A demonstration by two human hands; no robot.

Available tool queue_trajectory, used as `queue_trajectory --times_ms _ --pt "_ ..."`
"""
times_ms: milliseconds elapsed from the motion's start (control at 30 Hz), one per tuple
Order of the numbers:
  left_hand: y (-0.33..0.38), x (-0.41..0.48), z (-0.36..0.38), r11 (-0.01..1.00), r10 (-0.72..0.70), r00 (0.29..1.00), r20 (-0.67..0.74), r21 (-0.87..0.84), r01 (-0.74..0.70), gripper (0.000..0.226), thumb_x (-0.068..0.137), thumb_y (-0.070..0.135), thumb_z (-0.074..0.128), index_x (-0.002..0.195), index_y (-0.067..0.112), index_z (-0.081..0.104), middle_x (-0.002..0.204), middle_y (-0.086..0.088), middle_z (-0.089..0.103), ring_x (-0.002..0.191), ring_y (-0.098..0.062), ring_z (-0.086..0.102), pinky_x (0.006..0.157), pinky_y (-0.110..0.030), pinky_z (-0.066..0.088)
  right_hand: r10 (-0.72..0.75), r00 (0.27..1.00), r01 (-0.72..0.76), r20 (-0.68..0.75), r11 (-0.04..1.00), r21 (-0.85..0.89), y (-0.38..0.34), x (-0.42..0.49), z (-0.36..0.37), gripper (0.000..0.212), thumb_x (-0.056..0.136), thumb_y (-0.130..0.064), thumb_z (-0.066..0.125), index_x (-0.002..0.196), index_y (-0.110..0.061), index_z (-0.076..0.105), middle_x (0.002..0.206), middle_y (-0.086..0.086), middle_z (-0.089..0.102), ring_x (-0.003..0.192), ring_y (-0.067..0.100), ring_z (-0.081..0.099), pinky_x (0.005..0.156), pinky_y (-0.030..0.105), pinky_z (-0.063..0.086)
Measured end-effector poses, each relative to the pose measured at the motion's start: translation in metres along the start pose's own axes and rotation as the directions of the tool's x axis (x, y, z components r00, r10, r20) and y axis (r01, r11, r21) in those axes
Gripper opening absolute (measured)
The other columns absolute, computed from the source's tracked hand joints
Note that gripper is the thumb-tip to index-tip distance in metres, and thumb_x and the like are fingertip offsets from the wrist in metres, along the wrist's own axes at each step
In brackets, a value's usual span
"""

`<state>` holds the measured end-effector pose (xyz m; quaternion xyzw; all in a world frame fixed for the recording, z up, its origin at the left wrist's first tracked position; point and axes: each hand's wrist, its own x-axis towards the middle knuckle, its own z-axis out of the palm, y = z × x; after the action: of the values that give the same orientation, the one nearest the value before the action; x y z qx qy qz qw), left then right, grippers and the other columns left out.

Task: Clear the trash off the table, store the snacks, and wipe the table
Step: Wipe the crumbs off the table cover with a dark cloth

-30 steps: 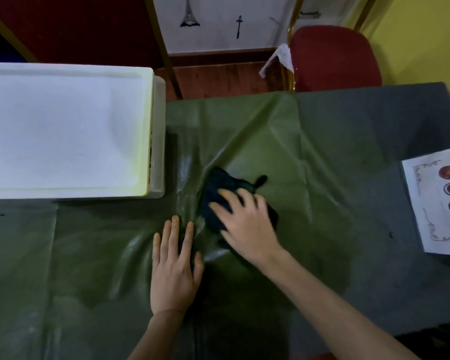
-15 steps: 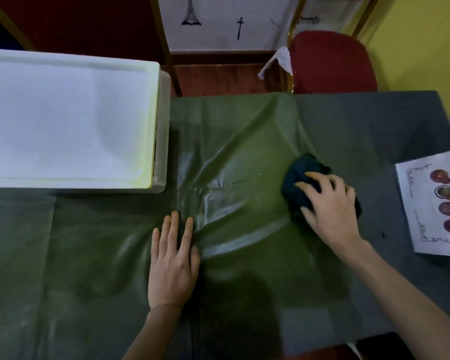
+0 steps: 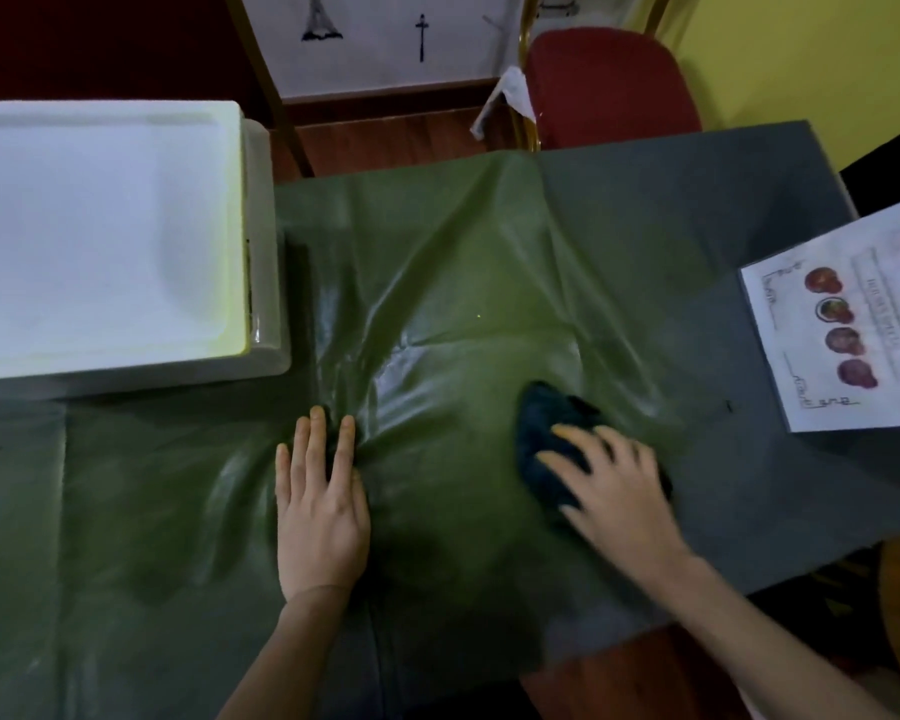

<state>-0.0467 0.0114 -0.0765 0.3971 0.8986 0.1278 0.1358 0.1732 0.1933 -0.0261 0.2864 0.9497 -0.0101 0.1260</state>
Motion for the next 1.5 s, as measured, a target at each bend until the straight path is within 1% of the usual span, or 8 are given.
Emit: queue_trajectory --times_ms 167,433,600,800,933,1200,1400,1500 --pt "0.001 0.0 0.001 1.0 0.012 1.0 -0.011 -0.013 -0.012 0.053 0.094 0.021 0.03 0.147 0.015 0.029 0.157 -0.011 0.019 0.147 -0.023 0.008 0.119 -0.047 0.011 0.261 0.965 -0.261 0.023 0.965 -0.023 0.046 -0.011 -0.009 0.063 0.055 -0.02 0.087 0.113 -0.02 0.063 0.125 0.011 0.057 0.106 0.036 0.047 0.075 0.05 0.047" --pt "-0.005 -0.001 0.002 1.0 0.016 1.0 -0.008 0.01 -0.016 0.055 0.092 0.021 0.028 0.147 0.015 0.028 0.157 -0.012 0.019 0.147 -0.024 0.01 0.119 -0.047 0.01 -0.251 0.954 0.273 -0.164 0.953 0.131 -0.13 0.026 -0.006 0.039 0.073 -0.038 0.058 0.111 -0.03 0.057 0.127 -0.001 0.059 0.109 0.027 0.055 0.081 0.044 0.052" --pt "-0.004 -0.002 0.002 1.0 -0.001 1.0 -0.025 0.007 0.001 0.055 0.092 0.021 0.031 0.146 0.016 0.03 0.157 -0.012 0.021 0.146 -0.024 0.012 0.12 -0.047 0.01 -0.297 0.935 0.307 -0.192 0.952 0.021 -0.072 0.013 0.014 0.052 0.065 -0.04 0.065 0.115 -0.029 0.056 0.129 0.0 0.058 0.11 0.028 0.049 0.084 0.045 0.048" --pt "0.002 0.002 0.001 1.0 -0.021 1.0 -0.013 -0.003 0.021 0.054 0.092 0.023 0.031 0.146 0.017 0.03 0.157 -0.01 0.019 0.147 -0.023 0.01 0.12 -0.044 0.006 0.194 0.981 -0.194 -0.029 0.981 0.021 0.061 -0.019 0.01 0.072 0.052 -0.022 0.088 0.117 -0.025 0.057 0.128 0.008 0.056 0.106 0.035 0.047 0.078 0.048 0.045" --pt "0.002 0.001 0.001 1.0 -0.013 1.0 -0.011 0.004 0.013 0.054 0.092 0.022 0.031 0.146 0.016 0.03 0.157 -0.011 0.02 0.147 -0.023 0.01 0.12 -0.045 0.007 0.285 0.956 -0.281 -0.074 0.958 0.054 0.058 -0.016 0.0 0.062 0.059 -0.016 0.084 0.117 -0.021 0.061 0.126 0.009 0.056 0.107 0.035 0.046 0.077 0.048 0.043" --pt "-0.004 -0.001 0.004 0.999 0.0 1.0 -0.025 0.036 0.001 0.054 0.093 0.02 0.032 0.146 0.016 0.029 0.157 -0.012 0.02 0.146 -0.025 0.012 0.119 -0.046 0.01 -0.144 0.975 0.177 -0.167 0.962 0.207 -0.117 0.054 -0.01 0.055 0.067 -0.037 0.068 0.12 -0.028 0.055 0.129 0.001 0.055 0.11 0.027 0.047 0.081 0.043 0.047" --pt "-0.002 0.003 0.004 1.0 -0.008 0.999 -0.038 0.009 0.008 0.053 0.094 0.023 0.031 0.146 0.017 0.029 0.157 -0.011 0.021 0.146 -0.024 0.012 0.12 -0.043 0.006 -0.198 0.969 0.212 -0.147 0.974 0.085 -0.077 0.054 -0.002 0.06 0.064 -0.038 0.074 0.12 -0.028 0.055 0.13 0.002 0.055 0.112 0.029 0.053 0.082 0.044 0.048" --pt "0.0 0.003 0.006 1.0 -0.002 0.999 -0.047 -0.019 0.001 0.051 0.095 0.023 0.03 0.146 0.018 0.03 0.156 -0.01 0.022 0.146 -0.024 0.012 0.12 -0.043 0.006 -0.026 0.994 0.034 -0.104 0.997 0.071 -0.019 0.051 0.003 0.061 0.06 -0.035 0.077 0.118 -0.029 0.057 0.129 0.002 0.056 0.108 0.031 0.052 0.08 0.043 0.045"
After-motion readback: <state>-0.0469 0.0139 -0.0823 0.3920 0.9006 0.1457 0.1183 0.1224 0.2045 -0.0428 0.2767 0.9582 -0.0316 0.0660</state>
